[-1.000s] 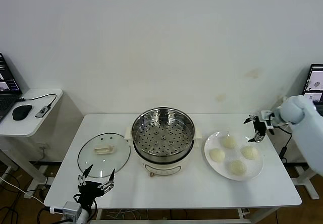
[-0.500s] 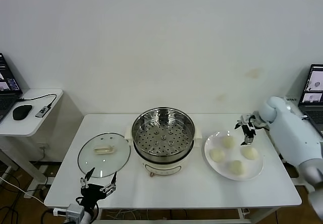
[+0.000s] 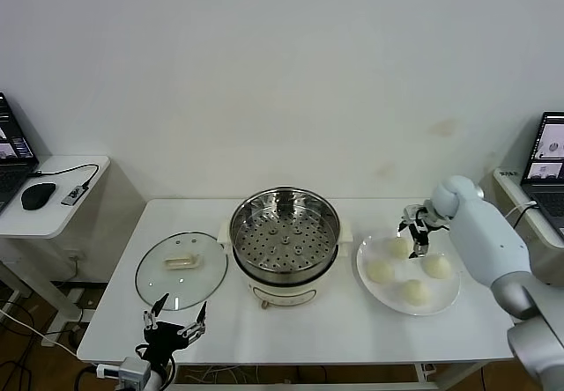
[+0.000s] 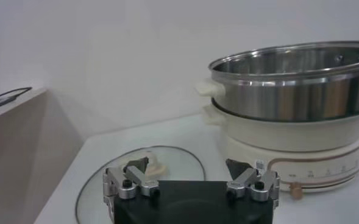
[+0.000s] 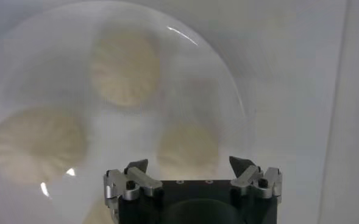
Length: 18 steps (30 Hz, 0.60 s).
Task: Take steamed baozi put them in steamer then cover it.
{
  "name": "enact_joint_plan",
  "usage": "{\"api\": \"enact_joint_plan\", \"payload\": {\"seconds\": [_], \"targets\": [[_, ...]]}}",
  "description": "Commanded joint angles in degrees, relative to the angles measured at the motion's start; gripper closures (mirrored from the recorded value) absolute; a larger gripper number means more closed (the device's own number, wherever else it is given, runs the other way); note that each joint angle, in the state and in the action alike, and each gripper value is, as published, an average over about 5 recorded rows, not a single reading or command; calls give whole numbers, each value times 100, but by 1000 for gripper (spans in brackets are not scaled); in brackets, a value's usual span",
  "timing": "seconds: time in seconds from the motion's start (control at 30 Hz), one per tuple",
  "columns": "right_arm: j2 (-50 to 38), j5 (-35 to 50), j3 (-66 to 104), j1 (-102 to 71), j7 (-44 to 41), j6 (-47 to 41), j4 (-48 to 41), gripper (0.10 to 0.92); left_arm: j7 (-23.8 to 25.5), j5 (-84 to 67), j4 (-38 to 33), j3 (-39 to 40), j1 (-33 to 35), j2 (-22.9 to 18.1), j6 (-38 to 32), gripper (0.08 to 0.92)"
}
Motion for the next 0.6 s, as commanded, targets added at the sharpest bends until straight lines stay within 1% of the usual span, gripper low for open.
{"api": "enact_joint_plan", "payload": {"seconds": [0.03,0.37,0.47,0.53,0.6], "targets": [[177,-194,50,26,167,-18,-304,203,-19,43,39,-4,10,1,12,177],[201,-219,100,22,251,-53,-421,205,-12,40,53,13,-6,-10,16,177],[194,-201,119,21,277,-51,-446,250,-12,42,70,19,-13,-8,17,177],[189,-190,132,23,289,-51,-455,306,-10,43,75,23,-18,-8,18,177],[187,-166,137,29,288,-49,-464,344,-9,45,79,26,-24,-10,19,177]]}}
